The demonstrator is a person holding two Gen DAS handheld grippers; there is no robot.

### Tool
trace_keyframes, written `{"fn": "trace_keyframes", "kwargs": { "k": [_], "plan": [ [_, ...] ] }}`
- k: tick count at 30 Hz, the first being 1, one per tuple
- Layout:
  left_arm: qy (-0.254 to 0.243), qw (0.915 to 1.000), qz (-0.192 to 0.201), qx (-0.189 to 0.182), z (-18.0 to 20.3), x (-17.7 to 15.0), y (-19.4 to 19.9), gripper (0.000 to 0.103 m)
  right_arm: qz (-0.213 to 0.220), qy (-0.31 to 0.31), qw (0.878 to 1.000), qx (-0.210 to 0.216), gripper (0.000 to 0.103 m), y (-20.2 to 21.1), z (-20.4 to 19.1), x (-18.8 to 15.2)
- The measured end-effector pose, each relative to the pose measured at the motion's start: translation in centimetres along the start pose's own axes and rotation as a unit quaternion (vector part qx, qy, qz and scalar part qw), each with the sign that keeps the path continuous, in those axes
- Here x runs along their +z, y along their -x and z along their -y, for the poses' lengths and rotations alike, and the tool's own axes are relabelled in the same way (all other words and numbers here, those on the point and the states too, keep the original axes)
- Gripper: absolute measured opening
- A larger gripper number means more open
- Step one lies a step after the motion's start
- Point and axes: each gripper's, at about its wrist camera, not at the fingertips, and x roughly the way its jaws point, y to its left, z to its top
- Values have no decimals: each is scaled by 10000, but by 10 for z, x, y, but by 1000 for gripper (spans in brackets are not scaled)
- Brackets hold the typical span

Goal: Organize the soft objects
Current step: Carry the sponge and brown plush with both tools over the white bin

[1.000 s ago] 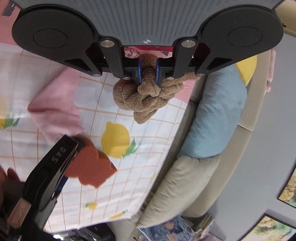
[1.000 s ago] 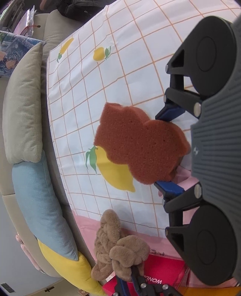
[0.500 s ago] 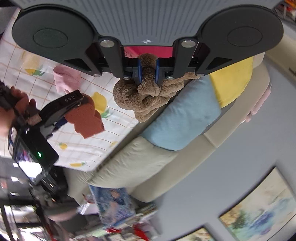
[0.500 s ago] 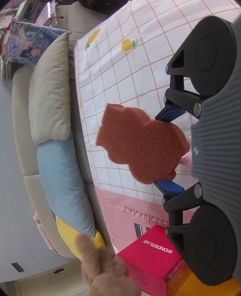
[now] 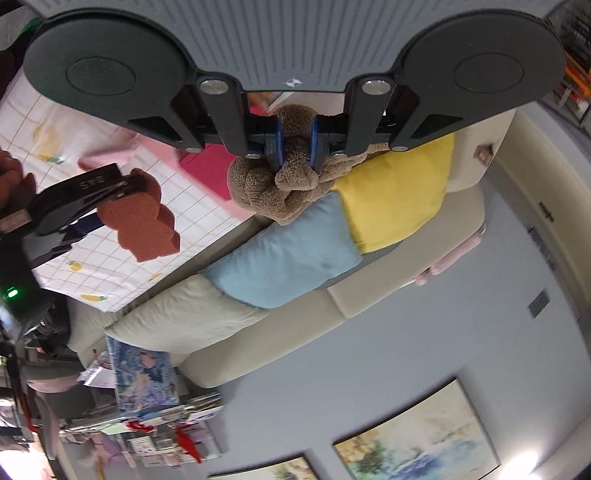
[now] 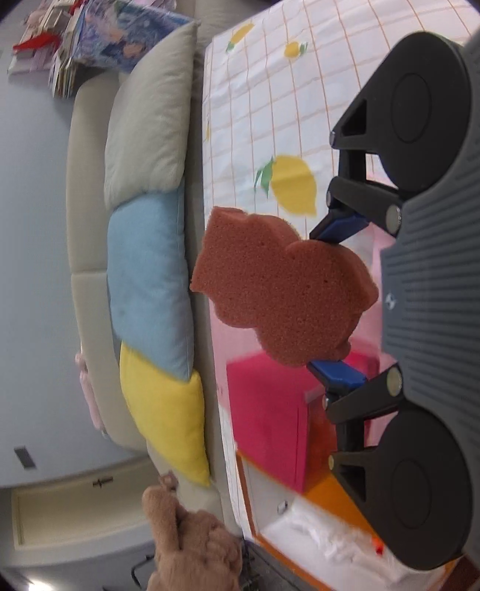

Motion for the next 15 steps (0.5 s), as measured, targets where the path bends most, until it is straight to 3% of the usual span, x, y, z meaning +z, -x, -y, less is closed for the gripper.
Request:
{"fn": "trace_keyframes", "kwargs": {
  "k": [6,10,15],
  "plan": [
    [375,9984,-215,354,-41,-36,6,15,104,341,9965,755,66,27,-71,3],
    [375,9978,-290,455,-55,-57,6,15,-44,897,9901,1075,66,26,-118,8],
    [426,9977,-462,263,-60,-85,0,15,-419,1453,9800,1290,66,3,-170,11]
  ]
}}
